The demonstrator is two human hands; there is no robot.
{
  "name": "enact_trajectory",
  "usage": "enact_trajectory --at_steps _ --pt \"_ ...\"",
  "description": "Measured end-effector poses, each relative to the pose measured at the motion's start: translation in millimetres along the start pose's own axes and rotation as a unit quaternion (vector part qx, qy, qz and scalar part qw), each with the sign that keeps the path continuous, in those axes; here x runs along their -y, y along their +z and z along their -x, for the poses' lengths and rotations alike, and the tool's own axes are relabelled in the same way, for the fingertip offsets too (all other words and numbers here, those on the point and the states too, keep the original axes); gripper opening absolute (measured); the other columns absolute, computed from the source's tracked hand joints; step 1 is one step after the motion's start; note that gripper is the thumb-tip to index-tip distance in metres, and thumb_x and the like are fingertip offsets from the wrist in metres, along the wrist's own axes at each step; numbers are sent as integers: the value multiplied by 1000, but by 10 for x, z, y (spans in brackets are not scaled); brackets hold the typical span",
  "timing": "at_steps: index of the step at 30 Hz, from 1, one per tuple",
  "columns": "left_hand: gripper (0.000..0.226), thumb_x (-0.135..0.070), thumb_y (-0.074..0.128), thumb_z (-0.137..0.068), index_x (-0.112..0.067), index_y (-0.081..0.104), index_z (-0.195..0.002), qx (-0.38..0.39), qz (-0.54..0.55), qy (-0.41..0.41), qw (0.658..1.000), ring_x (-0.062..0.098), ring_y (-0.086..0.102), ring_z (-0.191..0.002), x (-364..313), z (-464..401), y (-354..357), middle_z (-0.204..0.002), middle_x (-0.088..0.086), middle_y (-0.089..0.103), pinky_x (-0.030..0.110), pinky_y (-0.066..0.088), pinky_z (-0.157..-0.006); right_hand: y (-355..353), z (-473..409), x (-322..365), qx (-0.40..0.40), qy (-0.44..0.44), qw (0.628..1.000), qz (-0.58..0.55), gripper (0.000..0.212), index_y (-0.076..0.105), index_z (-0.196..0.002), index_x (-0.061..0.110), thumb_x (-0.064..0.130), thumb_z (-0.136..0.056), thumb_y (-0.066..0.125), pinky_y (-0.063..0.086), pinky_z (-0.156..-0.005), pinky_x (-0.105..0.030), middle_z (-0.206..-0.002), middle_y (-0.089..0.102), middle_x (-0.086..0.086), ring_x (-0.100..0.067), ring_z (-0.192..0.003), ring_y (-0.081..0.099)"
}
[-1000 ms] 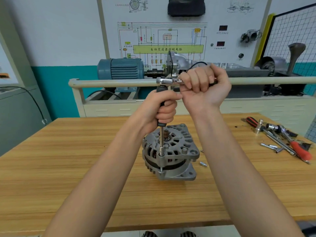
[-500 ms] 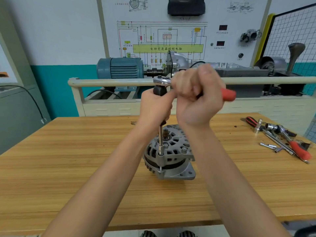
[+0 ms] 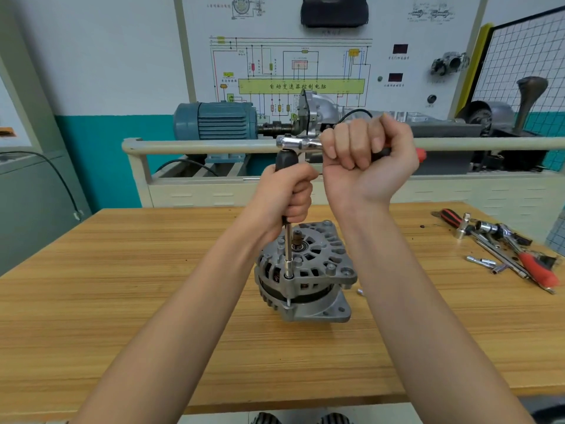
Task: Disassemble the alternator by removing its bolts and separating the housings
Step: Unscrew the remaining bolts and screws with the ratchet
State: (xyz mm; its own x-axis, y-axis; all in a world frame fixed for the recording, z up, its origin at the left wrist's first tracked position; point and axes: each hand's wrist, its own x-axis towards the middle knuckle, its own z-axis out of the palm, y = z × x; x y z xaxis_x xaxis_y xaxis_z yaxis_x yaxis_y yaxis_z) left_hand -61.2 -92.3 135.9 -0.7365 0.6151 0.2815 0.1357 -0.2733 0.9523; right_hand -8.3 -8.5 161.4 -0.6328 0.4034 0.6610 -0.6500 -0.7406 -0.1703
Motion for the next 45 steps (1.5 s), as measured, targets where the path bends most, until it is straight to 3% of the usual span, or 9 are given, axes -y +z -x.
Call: enact_trajectory --at_steps 3,7,11,15,21,28,33,39,45 --pt "36 -6 53 -87 -17 35 -58 -137 -135 64 979 12 25 -36 12 1 152 -46 -1 31 17 20 -36 121 156 -133 75 -160 962 208 37 38 -49 22 7 -83 43 21 -48 -30 -41 29 5 -11 -40 22" --pt "24 -6 63 -83 -22 45 -81 -206 -248 197 926 21 49 -76 100 47 301 -77 4 51 21 39 -60 175 343 -231 139 -324 831 431 23 40 -67 28 12 -83 44 25 -50 -24 -56 37 11 -10 -45 31" --pt "29 -1 56 -85 -12 39 -64 -178 -97 97 974 13 33 -50 70 39 184 -55 2 35 20 25 -42 132 255 -142 170 -264 884 347 28 40 -57 26 11 -80 45 20 -49 -27 -49 34 12 -7 -43 29" --pt "37 2 59 -81 -14 37 -56 -52 -19 69 996 13 26 -36 -26 57 2 -40 -3 32 19 24 -40 48 -20 13 89 -18 991 96 44 38 -41 20 8 -83 38 22 -45 -22 -41 14 4 -10 -38 15" --pt "45 0 55 -83 -18 34 -48 68 13 45 997 7 19 -28 -103 -36 11 -36 -6 25 14 17 -36 -154 -204 65 -62 88 986 -127 39 34 -39 14 14 -77 39 20 -42 -21 -31 20 2 -11 -40 7" --pt "46 4 52 -85 -21 30 -52 -117 -54 65 990 10 18 -35 -111 -10 156 -39 -7 26 16 17 -38 62 94 -10 59 -64 991 101 43 37 -43 18 9 -85 38 22 -46 -28 -38 20 4 -13 -40 17" --pt "46 -2 54 -91 -21 34 -53 -261 -164 135 942 8 27 -45 -17 -21 222 -48 -8 35 17 23 -43 210 353 -275 173 -298 843 413 23 42 -65 26 10 -82 44 26 -50 -21 -57 38 14 -5 -45 32" --pt "43 8 56 -81 -18 37 -52 -114 -20 94 989 9 26 -36 -65 -7 69 -42 -5 32 18 24 -38 149 70 -55 82 -90 982 147 41 27 -44 21 7 -81 40 20 -45 -24 -37 20 6 -10 -37 16" --pt "35 -9 55 -77 -19 42 -46 132 36 19 990 8 26 -30 -89 -6 -86 -38 -5 32 16 23 -38 -97 -227 97 -100 124 982 -104 37 32 -40 14 13 -77 38 19 -41 -21 -32 21 2 -12 -41 6"
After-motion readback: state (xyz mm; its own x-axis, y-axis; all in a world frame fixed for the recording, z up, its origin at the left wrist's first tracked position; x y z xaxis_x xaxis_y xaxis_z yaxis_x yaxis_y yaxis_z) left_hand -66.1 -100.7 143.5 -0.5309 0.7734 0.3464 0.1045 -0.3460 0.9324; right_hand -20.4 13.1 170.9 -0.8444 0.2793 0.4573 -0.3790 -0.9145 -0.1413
